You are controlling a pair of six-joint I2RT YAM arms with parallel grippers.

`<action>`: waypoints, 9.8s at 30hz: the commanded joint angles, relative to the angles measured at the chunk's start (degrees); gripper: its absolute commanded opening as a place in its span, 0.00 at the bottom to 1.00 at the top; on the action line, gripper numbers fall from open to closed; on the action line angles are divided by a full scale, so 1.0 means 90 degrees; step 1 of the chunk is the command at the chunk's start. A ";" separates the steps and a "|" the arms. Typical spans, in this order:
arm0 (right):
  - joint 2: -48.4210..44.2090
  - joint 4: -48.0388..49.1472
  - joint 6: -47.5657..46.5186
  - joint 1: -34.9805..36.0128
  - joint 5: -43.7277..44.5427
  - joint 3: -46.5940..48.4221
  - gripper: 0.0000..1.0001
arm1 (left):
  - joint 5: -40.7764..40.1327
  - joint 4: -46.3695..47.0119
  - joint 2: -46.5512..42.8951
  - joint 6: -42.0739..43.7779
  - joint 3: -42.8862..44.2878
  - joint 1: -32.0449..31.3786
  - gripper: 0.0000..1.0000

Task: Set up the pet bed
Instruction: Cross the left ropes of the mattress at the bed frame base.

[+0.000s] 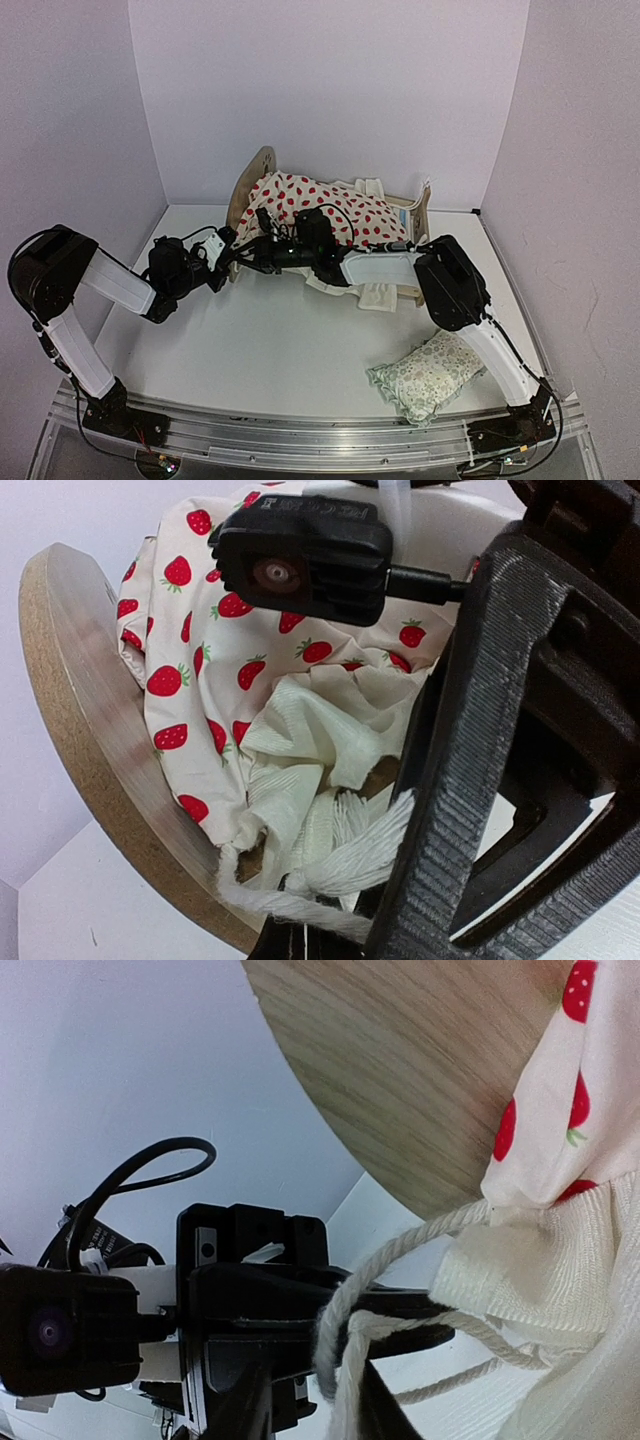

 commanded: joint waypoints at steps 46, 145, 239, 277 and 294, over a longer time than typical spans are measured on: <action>-0.2150 -0.0188 -0.1159 0.0085 0.1653 -0.3570 0.00 | -0.1217 -0.1730 -0.2795 -0.0393 -0.0674 -0.0042 0.00; -0.1671 0.3578 -0.3699 0.0993 0.2509 -0.5086 0.62 | 0.1885 -0.4183 -0.2439 -0.4353 0.0214 -0.1263 0.05; -0.1044 0.4763 -0.5102 0.1833 0.6166 -0.5099 0.64 | 0.0398 -0.5234 -0.3880 -0.5228 -0.0208 -0.1277 0.99; -0.1550 0.0666 -0.2271 0.1881 0.4457 -0.4579 0.55 | -0.2781 -0.7319 -0.3961 -0.6649 -0.0047 -0.2133 0.49; -0.0448 -0.1748 -0.2933 0.2465 0.6827 -0.2691 0.39 | -0.2691 -0.7355 -0.5059 -0.6441 -0.0481 -0.2122 0.48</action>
